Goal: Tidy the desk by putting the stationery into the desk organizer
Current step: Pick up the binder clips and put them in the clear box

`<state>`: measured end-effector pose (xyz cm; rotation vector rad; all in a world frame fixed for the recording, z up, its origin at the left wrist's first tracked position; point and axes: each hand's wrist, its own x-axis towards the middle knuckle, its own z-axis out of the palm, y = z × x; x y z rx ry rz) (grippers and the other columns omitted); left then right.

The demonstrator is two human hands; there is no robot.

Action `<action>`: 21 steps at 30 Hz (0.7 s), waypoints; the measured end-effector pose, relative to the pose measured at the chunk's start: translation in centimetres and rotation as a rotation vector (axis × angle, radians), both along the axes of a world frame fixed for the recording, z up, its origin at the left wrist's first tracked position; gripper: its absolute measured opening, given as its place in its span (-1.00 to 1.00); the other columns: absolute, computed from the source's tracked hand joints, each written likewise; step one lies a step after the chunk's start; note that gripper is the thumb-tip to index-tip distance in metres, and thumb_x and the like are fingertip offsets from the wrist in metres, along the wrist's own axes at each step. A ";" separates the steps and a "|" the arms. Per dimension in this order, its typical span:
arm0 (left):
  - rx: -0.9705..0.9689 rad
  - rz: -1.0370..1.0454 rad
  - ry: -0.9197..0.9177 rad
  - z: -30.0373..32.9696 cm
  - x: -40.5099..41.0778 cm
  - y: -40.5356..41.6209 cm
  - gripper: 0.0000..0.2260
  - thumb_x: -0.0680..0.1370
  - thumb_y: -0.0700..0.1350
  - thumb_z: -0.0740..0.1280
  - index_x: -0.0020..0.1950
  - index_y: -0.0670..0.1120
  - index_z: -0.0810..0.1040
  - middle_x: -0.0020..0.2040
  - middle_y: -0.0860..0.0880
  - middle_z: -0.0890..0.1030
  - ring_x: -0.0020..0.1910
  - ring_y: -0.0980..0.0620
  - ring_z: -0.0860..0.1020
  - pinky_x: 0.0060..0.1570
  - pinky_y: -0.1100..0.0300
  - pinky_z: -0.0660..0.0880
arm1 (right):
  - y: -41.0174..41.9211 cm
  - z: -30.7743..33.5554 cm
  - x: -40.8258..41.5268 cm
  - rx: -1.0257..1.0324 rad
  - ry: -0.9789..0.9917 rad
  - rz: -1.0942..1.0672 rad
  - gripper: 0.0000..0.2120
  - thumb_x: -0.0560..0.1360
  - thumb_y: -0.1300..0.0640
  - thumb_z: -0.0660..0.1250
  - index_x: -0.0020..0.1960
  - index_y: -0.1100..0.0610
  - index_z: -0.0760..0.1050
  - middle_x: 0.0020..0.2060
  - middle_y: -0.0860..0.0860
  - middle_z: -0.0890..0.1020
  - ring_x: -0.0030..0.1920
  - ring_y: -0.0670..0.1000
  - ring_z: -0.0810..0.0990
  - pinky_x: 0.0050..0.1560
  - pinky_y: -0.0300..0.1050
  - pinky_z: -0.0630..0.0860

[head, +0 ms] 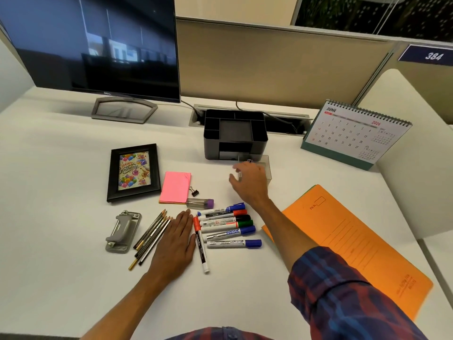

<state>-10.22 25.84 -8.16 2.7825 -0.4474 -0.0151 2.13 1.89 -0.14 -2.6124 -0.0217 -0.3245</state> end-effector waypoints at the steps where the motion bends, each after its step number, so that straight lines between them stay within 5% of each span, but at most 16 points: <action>1: 0.003 -0.002 0.004 0.0 0.0 0.0 -0.41 0.65 0.16 -0.17 0.55 -0.16 0.19 0.56 -0.07 0.20 0.55 0.00 0.12 0.51 0.13 -0.05 | 0.7 -0.1 -0.1 -0.012 0.033 0.043 -0.71 0.51 -0.02 0.34 0.14 0.10 0.60 0.04 0.01 0.66 0.10 0.03 0.56 0.25 0.02 0.33; 10: 0.005 0.006 0.006 0.2 -0.1 -0.1 -0.39 0.63 0.18 -0.23 0.57 -0.12 0.14 0.57 -0.04 0.15 0.56 0.04 0.06 0.50 0.08 -0.04 | 7.0 -0.3 0.1 -0.195 0.258 0.217 -0.60 0.51 -0.19 0.30 0.18 0.05 0.59 0.07 0.01 0.66 0.11 0.06 0.57 0.21 0.04 0.29; 21: 0.002 0.010 -0.002 0.1 -0.1 -0.1 -0.43 0.64 0.15 -0.13 0.57 -0.11 0.12 0.57 -0.03 0.14 0.57 0.07 0.03 0.51 0.10 -0.06 | 9.3 -1.3 0.1 -0.163 0.323 0.154 -0.77 0.48 -0.04 0.38 0.00 0.10 0.63 -0.10 0.03 0.69 -0.03 0.07 0.60 0.11 -0.01 0.30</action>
